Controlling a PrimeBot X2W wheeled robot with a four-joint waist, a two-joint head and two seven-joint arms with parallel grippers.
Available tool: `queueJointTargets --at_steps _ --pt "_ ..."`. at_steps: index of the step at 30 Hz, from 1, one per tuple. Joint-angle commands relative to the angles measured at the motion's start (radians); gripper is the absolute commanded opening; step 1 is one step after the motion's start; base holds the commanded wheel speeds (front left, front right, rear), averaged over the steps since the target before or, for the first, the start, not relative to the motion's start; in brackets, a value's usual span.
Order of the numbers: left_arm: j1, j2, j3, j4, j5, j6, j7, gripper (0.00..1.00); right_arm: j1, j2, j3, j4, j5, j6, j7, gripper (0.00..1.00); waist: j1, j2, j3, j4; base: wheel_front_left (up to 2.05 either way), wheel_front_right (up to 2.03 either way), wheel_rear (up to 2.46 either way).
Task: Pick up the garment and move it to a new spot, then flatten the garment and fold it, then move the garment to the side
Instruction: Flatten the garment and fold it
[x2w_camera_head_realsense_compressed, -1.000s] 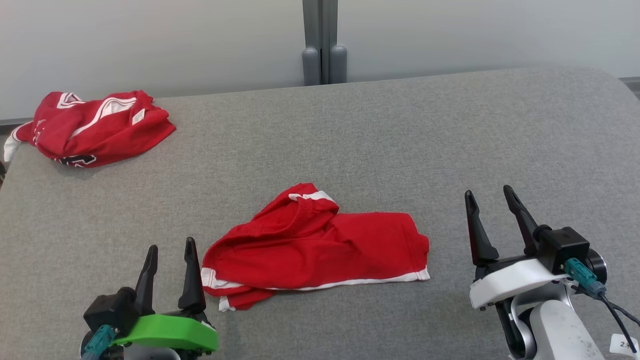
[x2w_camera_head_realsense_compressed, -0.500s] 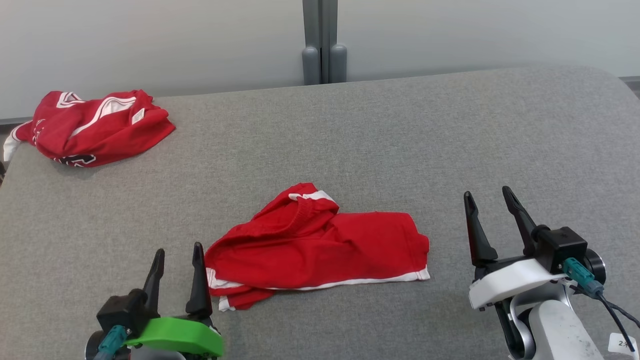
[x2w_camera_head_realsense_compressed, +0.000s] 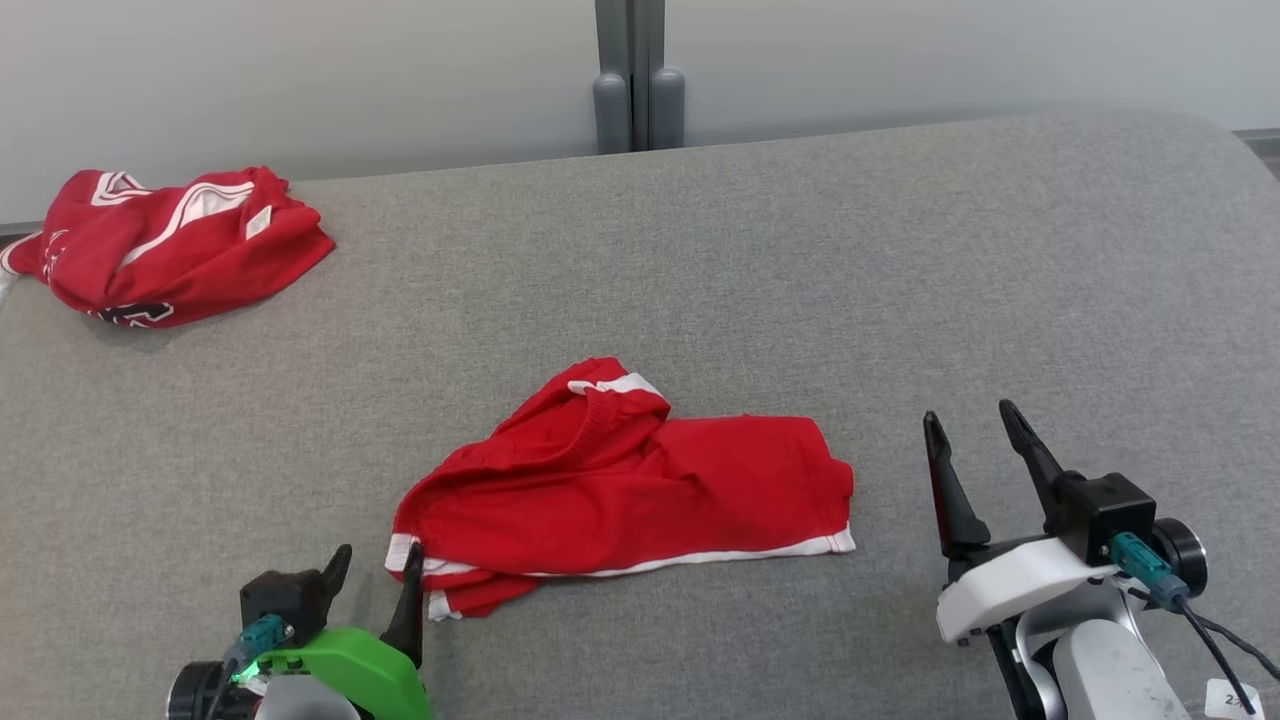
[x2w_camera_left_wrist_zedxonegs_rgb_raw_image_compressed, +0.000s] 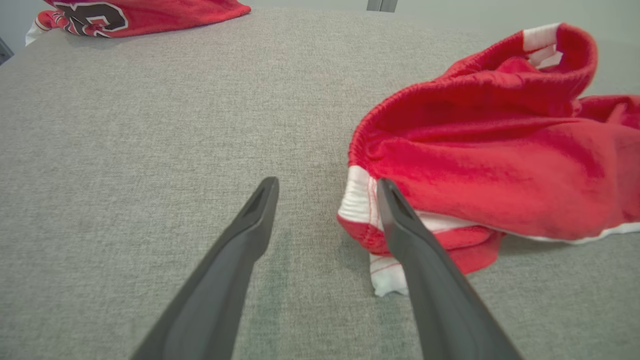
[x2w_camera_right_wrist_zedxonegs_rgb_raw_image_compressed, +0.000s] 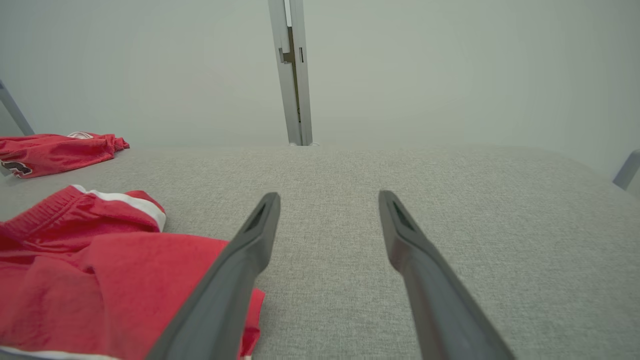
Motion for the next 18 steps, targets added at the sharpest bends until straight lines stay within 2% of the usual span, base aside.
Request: queueJointTargets --at_steps 1,6,7,8,9,10,11,18 --pt "-0.018 0.009 -0.010 0.007 0.001 -0.009 0.015 1.00 0.015 -0.001 0.008 0.009 -0.007 -0.001 -0.003 1.00 0.0000 0.0000 0.002 -0.004 0.00 0.00 0.00" --pt "-0.038 0.030 -0.039 0.016 -0.012 -0.027 0.063 1.00 0.024 -0.001 0.022 0.029 -0.022 -0.001 -0.003 1.00 0.0000 0.0000 0.008 -0.014 0.00 0.00 0.00" --pt "-0.040 0.030 -0.040 0.014 -0.017 -0.028 0.066 0.81 0.028 -0.001 0.024 0.034 -0.027 -0.001 -0.003 1.00 0.0000 0.0000 0.009 -0.015 0.00 0.00 0.00" --pt "-0.039 0.031 -0.043 0.012 -0.020 -0.030 0.069 0.39 0.032 -0.001 0.029 0.039 -0.031 -0.001 -0.003 1.00 0.0000 0.0000 0.009 -0.016 0.00 0.00 0.00" --pt "-0.038 0.032 -0.045 0.010 -0.021 -0.031 0.070 0.29 0.036 -0.001 0.032 0.043 -0.035 -0.001 -0.003 1.00 0.0000 0.0000 0.009 -0.017 0.00 0.00 0.00" --pt "-0.035 0.031 -0.048 0.005 -0.025 -0.033 0.071 0.09 0.042 -0.002 0.038 0.052 -0.039 -0.001 -0.003 1.00 0.0000 0.0000 0.010 -0.017 0.00 0.00 0.00" --pt "-0.032 0.032 -0.050 0.002 -0.026 -0.034 0.071 0.00 0.046 -0.005 0.044 0.060 -0.041 -0.001 -0.003 1.00 0.0000 0.0000 0.010 -0.017 0.00 0.00 0.00" --pt "-0.003 0.037 -0.061 -0.048 -0.045 -0.036 0.069 0.00 0.049 -0.029 0.114 0.158 -0.058 -0.001 -0.003 1.00 0.0000 0.0000 0.017 -0.007 0.00 0.00 0.00"
